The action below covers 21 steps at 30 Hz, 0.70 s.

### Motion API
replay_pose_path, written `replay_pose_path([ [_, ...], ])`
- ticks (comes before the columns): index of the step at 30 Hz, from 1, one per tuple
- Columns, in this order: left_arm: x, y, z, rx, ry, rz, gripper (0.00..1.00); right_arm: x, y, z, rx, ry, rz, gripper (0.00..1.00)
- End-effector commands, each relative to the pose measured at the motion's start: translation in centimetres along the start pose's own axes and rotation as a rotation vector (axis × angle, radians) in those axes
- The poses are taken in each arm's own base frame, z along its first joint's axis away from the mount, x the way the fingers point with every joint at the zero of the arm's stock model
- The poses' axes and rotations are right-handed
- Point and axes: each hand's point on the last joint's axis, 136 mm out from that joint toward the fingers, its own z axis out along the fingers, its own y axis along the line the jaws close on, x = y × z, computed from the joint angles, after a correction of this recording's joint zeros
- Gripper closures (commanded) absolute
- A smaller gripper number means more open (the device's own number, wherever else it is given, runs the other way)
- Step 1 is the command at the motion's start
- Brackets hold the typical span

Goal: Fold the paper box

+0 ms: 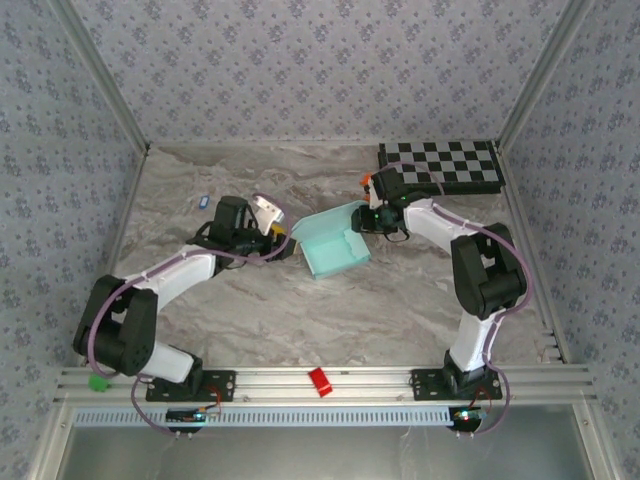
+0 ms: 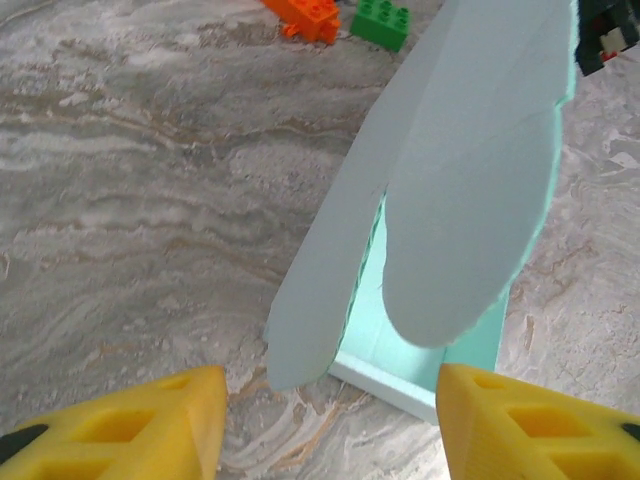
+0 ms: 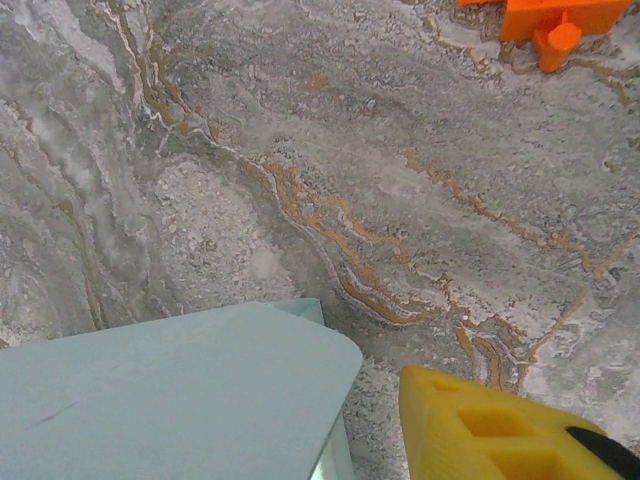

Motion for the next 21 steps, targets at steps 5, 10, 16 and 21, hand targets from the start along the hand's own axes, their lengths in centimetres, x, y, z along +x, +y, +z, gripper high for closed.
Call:
replay_pose_path([
  [5, -2.3, 0.0, 1.7, 0.084, -0.080, 0.067, 0.56, 0.0, 0.2, 0.3, -0.016, 0.024, 0.019, 0.56],
  [10, -2.6, 0.8, 2.2, 0.079, -0.089, 0.021, 0.71, 0.3, 0.3, 0.5, -0.020, 0.029, 0.022, 0.56],
  [16, -3.2, 1.3, 2.2, 0.079, -0.120, -0.013, 0.80, 0.9, 0.3, 0.6, -0.020, 0.030, 0.031, 0.56],
  [21, -3.4, 1.4, 2.5, 0.095, -0.122, -0.032, 0.86, 1.1, 0.4, 0.5, -0.025, 0.024, 0.033, 0.56],
])
